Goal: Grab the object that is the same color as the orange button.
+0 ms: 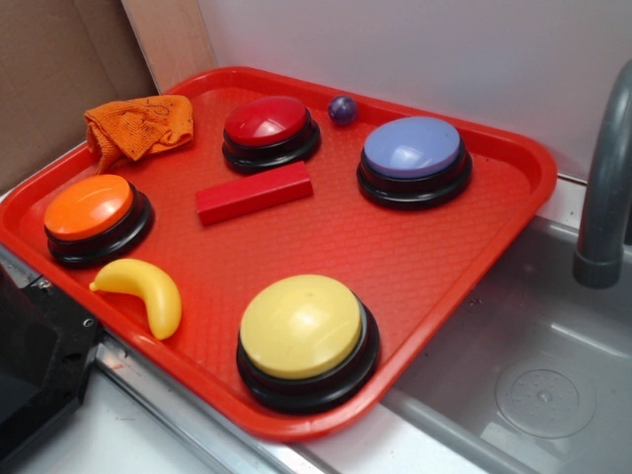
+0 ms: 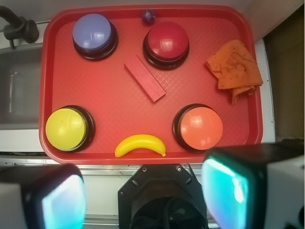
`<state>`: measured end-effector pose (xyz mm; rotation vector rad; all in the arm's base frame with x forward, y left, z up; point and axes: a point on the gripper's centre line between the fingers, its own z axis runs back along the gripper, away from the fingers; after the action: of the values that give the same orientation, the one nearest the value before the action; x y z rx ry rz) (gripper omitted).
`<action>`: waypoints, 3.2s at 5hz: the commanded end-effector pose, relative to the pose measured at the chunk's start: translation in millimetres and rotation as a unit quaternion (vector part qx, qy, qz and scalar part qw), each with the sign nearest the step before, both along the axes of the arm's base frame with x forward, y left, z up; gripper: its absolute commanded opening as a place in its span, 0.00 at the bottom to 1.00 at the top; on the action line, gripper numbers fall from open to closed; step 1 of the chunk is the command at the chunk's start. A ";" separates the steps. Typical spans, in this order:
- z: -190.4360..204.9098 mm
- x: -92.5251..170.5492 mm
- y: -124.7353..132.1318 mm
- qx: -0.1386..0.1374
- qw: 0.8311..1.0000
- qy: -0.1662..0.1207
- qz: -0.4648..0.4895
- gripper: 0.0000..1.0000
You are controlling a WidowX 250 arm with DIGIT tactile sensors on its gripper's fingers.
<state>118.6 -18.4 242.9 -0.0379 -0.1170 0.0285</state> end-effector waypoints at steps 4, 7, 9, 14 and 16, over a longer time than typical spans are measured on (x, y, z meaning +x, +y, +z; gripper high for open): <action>-84.1 50.8 81.6 0.031 0.993 -0.030 0.110 1.00; -152.0 66.3 165.6 0.079 0.910 -0.059 0.402 1.00; -192.4 70.3 188.1 0.089 0.865 -0.054 0.492 1.00; -181.2 92.6 173.2 0.083 0.916 -0.097 0.381 0.00; -124.3 106.0 123.4 0.029 0.971 -0.105 0.214 0.00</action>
<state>229.6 93.4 101.6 0.0339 -0.2768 0.4635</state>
